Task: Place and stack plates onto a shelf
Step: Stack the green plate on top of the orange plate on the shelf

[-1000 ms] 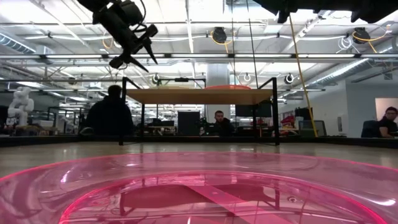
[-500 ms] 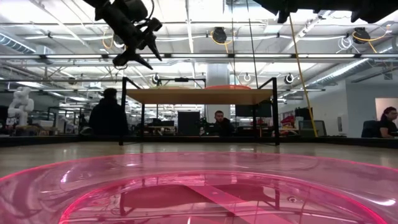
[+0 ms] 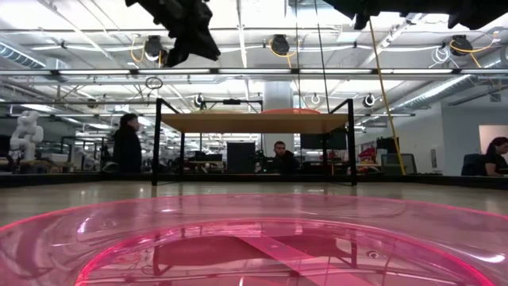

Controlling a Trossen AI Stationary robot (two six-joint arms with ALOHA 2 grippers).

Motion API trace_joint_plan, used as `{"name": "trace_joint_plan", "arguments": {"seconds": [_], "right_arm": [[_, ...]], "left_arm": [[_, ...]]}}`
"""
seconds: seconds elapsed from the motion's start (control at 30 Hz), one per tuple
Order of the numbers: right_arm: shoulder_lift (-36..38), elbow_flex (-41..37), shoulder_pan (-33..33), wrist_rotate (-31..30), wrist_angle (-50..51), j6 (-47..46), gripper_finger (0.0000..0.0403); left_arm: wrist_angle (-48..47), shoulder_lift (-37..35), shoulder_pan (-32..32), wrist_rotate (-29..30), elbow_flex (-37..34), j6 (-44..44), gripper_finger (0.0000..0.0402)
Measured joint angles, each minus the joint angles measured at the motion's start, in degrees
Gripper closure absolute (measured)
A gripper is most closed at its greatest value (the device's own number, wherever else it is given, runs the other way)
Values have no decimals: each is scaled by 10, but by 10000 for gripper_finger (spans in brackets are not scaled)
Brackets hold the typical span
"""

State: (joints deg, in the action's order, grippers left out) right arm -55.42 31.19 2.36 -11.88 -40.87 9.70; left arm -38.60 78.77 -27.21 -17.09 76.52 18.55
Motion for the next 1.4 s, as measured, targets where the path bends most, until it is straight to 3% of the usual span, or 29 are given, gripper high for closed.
{"name": "trace_joint_plan", "arguments": {"seconds": [0.13, 0.27, 0.4, 0.67, 0.9, 1.1, 1.27, 1.4], "right_arm": [[0, 0, 0, 0, 5, 0, 255], [0, 0, 0, 0, 4, 0, 255], [0, 0, 0, 0, 6, 0, 255], [0, 0, 0, 0, 8, 0, 255], [0, 0, 0, 0, 7, -1, 255], [0, 0, 0, 7, 8, -116, 255], [0, 0, 9, 105, 57, -131, 255], [0, 16, 30, 75, 166, -144, 255]], "left_arm": [[20, -5, 37, -18, 0, -44, 362], [22, -22, 74, -63, 0, -112, 364], [33, -53, 114, -68, 0, -144, 364], [114, -94, 206, -68, 0, -154, 364], [118, -94, 284, -68, -5, -152, 364], [117, -94, 332, 4, -14, -142, 364], [114, -94, 341, 87, -14, -93, 364], [114, -100, 352, 88, -14, -108, 364]]}}
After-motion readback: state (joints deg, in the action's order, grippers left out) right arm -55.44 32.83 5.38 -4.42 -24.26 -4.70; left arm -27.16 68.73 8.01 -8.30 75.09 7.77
